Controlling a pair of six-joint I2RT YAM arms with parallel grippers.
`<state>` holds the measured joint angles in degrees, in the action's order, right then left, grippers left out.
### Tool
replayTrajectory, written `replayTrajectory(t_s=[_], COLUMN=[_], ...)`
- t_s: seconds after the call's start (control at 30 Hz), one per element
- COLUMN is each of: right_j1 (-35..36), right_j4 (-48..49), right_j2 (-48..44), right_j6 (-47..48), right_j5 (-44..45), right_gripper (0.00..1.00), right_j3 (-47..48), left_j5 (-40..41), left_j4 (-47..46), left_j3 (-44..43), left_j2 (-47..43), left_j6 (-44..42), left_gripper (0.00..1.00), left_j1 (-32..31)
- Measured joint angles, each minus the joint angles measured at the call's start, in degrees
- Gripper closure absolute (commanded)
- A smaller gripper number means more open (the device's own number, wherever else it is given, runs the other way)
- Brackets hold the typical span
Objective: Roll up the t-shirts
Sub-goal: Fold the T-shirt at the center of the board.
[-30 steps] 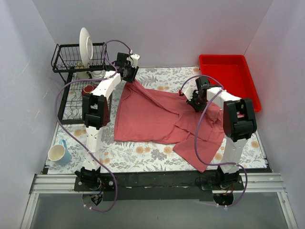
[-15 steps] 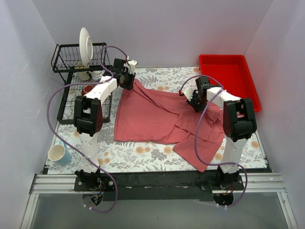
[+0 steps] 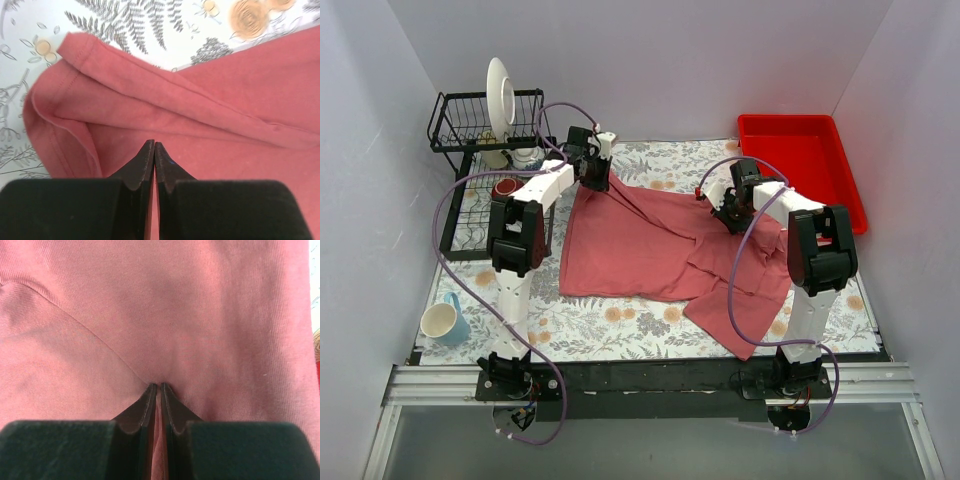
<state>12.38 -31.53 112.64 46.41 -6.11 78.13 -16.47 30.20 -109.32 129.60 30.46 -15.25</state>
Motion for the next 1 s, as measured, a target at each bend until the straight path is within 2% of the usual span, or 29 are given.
replayTrajectory(t_s=[0.33, 0.67, 0.77, 0.87, 0.9, 0.93, 1.0], right_j1=[0.0, 0.0, 0.0, 0.0, 0.0, 0.0, 0.0], right_j4=[0.0, -0.04, -0.02, -0.02, -0.02, -0.02, -0.02], right_j2=[0.0, 0.26, 0.35, 0.35, 0.35, 0.35, 0.35], right_j6=[0.0, -0.09, -0.13, -0.13, -0.15, -0.15, -0.15], right_j5=[0.0, 0.02, 0.02, 0.02, 0.02, 0.02, 0.02], right_gripper=[0.85, 0.85, 0.85, 0.85, 0.85, 0.85, 0.85], right_j3=[0.0, 0.31, 0.44, 0.46, 0.46, 0.46, 0.46], left_j5=[3.89, 11.82, 11.37, 9.29, 8.15, 7.43, 5.81], left_j4=[1.14, -0.61, -0.59, -0.17, -0.11, -0.11, -0.2], left_j3=[-1.07, -0.81, -0.9, -1.62, -2.34, -2.91, -4.44], left_j2=[4.55, 4.5, 4.46, 4.42, 4.39, 4.35, 4.07], left_j6=[-1.31, -2.47, -2.84, -2.73, -2.49, -2.43, -1.92], left_gripper=[1.0, 1.0, 0.96, 0.85, 0.8, 0.66, 0.61], left_j1=[1.46, 7.91, 7.87, 7.15, 6.64, 6.21, 4.96])
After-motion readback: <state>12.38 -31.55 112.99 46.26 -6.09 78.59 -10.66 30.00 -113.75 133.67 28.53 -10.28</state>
